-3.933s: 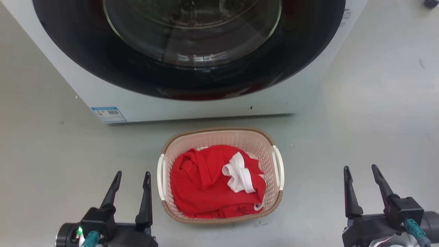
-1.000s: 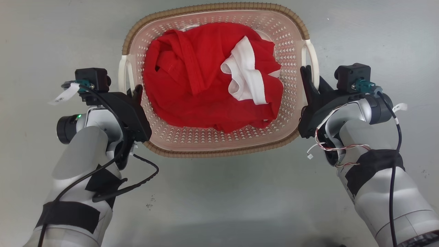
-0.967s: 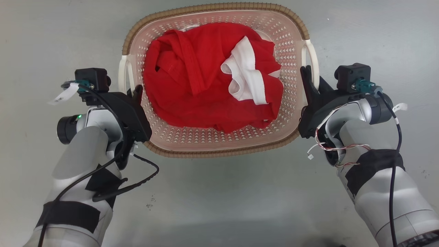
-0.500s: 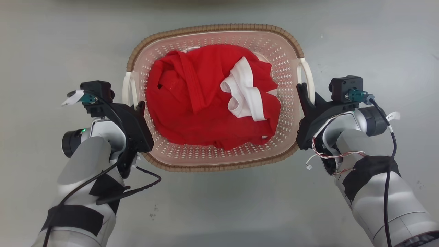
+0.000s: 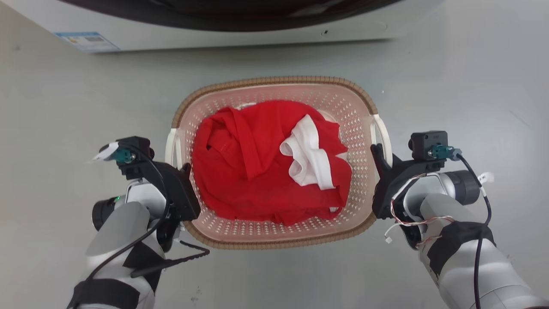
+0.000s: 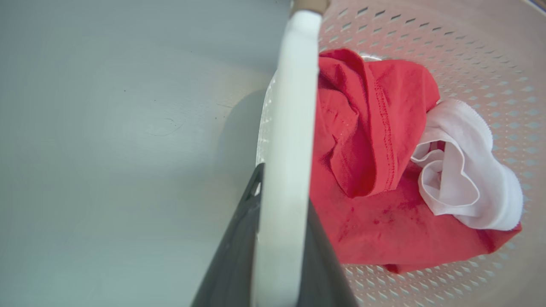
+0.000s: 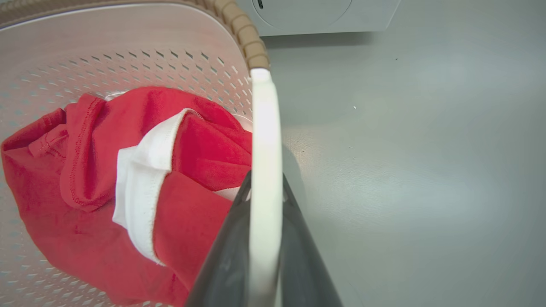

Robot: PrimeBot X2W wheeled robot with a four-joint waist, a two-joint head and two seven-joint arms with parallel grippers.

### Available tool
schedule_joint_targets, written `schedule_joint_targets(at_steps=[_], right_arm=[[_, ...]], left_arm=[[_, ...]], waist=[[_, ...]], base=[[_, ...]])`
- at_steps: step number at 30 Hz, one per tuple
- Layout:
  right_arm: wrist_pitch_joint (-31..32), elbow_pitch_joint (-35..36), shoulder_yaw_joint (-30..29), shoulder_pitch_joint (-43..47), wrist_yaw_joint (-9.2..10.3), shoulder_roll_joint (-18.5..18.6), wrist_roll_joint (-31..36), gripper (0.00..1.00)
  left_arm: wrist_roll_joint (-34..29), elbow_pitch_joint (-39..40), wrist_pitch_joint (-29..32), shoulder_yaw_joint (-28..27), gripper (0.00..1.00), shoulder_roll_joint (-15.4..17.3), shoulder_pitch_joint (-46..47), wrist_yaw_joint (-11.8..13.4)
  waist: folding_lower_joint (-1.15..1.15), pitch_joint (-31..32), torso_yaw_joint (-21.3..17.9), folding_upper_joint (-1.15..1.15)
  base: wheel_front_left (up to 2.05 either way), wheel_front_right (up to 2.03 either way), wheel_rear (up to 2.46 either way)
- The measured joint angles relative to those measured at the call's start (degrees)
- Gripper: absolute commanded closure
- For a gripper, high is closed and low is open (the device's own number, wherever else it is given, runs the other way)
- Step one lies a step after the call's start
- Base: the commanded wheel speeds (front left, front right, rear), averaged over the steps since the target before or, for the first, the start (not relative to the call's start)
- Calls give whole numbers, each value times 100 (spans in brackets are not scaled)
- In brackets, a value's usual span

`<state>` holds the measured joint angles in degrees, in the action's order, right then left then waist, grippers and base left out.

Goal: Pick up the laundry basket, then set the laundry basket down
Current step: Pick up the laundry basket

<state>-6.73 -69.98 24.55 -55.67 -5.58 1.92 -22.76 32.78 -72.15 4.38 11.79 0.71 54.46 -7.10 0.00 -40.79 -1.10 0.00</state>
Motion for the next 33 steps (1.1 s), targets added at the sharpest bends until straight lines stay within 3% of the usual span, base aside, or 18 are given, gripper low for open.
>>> schedule_joint_targets(at_steps=[33], right_arm=[[784,-315,-166,1531,-178,-127,-555,100]], left_arm=[[335,-226,624,-25,100,-143,-1530,-47]], waist=[[-1,2628,-9,-1]], base=[[0,0,0]])
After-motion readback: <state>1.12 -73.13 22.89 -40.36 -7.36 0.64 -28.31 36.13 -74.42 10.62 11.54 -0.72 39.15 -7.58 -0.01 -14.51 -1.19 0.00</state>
